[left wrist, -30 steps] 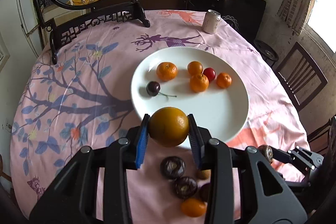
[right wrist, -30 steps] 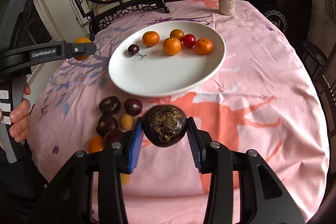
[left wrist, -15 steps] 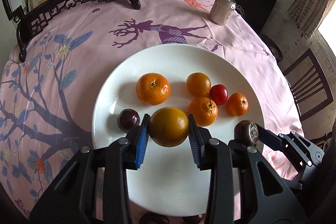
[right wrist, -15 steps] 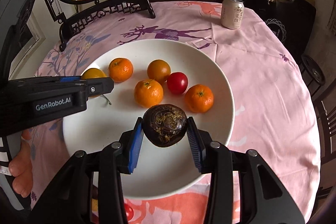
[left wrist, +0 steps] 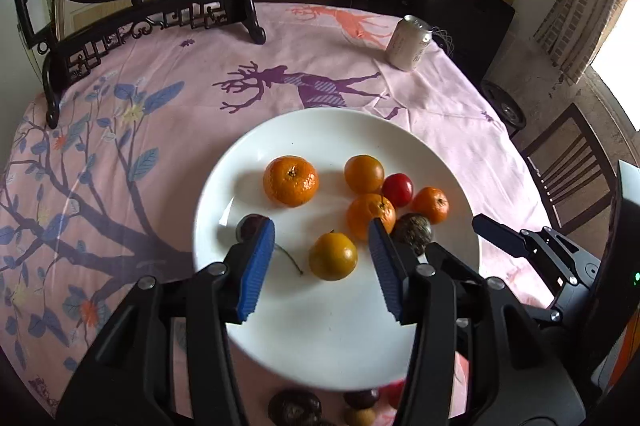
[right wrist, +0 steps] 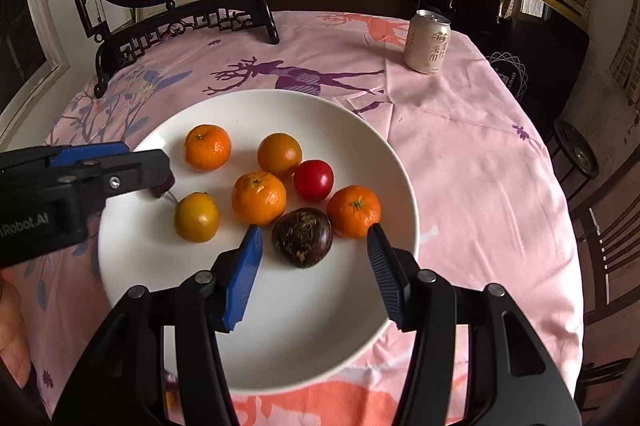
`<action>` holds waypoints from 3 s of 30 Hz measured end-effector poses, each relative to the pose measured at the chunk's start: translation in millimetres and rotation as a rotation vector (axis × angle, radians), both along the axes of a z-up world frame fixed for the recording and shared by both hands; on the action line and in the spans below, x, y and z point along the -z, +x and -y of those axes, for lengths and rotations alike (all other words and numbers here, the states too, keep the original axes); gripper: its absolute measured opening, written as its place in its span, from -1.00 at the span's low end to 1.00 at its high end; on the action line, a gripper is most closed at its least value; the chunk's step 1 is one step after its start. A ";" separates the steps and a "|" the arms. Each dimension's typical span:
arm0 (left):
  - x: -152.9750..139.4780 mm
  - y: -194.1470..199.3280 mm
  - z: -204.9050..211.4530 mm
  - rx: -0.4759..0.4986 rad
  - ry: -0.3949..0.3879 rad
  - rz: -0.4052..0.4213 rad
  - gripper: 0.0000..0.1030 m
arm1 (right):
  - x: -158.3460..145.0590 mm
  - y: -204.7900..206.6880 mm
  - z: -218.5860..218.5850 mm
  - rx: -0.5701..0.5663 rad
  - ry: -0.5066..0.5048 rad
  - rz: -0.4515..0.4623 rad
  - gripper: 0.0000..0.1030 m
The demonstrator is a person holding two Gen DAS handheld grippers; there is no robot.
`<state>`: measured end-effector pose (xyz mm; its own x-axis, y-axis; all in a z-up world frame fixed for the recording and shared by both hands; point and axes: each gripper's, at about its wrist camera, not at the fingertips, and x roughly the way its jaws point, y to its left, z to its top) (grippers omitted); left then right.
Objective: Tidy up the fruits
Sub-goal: 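Carry both fruits over the white plate and open both tools to drop them, then withdraw both open tools from the plate back toward the remaining fruits, then grasp a red tomato with the right tool while the left tool grasps a mandarin, then carry both fruits over the white plate and open both tools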
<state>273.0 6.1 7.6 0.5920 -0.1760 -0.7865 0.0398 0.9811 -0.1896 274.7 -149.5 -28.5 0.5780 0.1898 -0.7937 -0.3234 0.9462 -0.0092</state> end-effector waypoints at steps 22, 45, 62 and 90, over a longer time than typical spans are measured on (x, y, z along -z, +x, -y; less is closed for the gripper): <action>48.8 -213.6 -41.9 0.008 -0.007 0.044 0.55 | 32.3 -141.5 4.5 -0.051 0.044 -0.048 0.16; 81.2 -208.1 -4.6 0.131 -0.028 -0.087 0.57 | 29.6 -131.8 23.5 -0.010 0.150 -0.074 -0.37; 85.8 -188.1 20.1 0.124 0.030 -0.095 -0.22 | 26.9 -155.1 60.0 0.024 0.241 -0.087 -0.37; -2.0 -131.7 -12.6 0.113 0.061 0.079 -0.21 | 8.1 -141.1 31.0 -0.042 0.166 -0.050 -0.37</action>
<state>141.3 18.7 9.7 0.6316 -0.1979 -0.7496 0.1630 0.9792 -0.1212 133.6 -180.5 -36.6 0.5274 0.3434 -0.7771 -0.3586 0.9192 0.1629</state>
